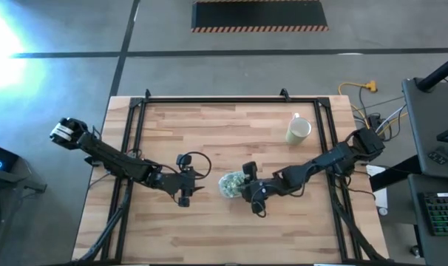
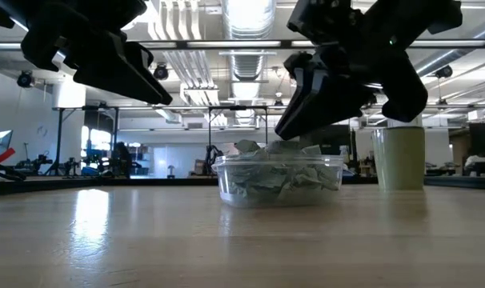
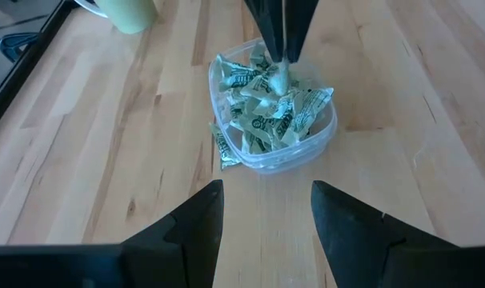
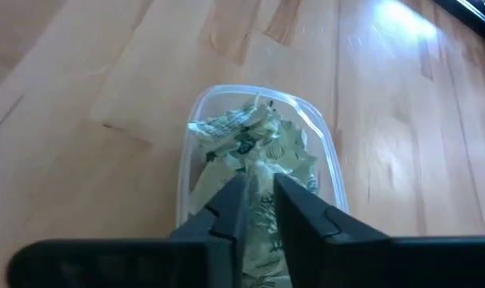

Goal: Pick and place items into bin
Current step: Put the Stevia packet into the transparent bin, then return to Home Position

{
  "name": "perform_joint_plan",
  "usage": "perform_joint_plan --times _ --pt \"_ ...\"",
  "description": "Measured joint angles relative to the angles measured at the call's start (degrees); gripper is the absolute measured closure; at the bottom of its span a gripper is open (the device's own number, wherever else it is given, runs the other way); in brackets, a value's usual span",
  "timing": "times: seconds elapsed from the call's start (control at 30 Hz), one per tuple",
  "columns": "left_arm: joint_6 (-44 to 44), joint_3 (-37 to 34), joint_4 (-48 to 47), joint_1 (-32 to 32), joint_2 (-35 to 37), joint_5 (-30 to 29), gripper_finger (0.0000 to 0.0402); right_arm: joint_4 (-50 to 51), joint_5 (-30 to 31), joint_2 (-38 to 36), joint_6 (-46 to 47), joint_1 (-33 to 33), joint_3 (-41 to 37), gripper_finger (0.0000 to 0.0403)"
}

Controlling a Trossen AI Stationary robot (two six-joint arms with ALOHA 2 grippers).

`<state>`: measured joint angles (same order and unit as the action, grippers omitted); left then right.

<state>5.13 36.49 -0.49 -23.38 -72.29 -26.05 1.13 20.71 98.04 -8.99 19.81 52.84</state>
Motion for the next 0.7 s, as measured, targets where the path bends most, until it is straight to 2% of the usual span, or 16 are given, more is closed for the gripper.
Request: perform_joint_plan --times 0.23,0.47,0.57,0.7 --pt "0.6 0.0 0.1 0.0 0.0 0.0 0.0228 0.1 3.2 -0.2 -1.7 0.0 0.1 0.0285" --pt "0.7 0.1 0.3 0.0 0.0 0.0 0.0228 2.6 3.3 -3.9 -3.5 1.1 1.6 0.0259" --pt "-3.6 0.3 2.4 0.2 0.0 -0.3 0.0228 7.4 3.3 -7.6 -3.1 1.7 1.7 0.0257" --pt "-13.9 0.5 13.0 1.4 0.9 0.1 0.0228 8.9 3.3 -14.7 -1.3 1.6 0.6 0.0262"
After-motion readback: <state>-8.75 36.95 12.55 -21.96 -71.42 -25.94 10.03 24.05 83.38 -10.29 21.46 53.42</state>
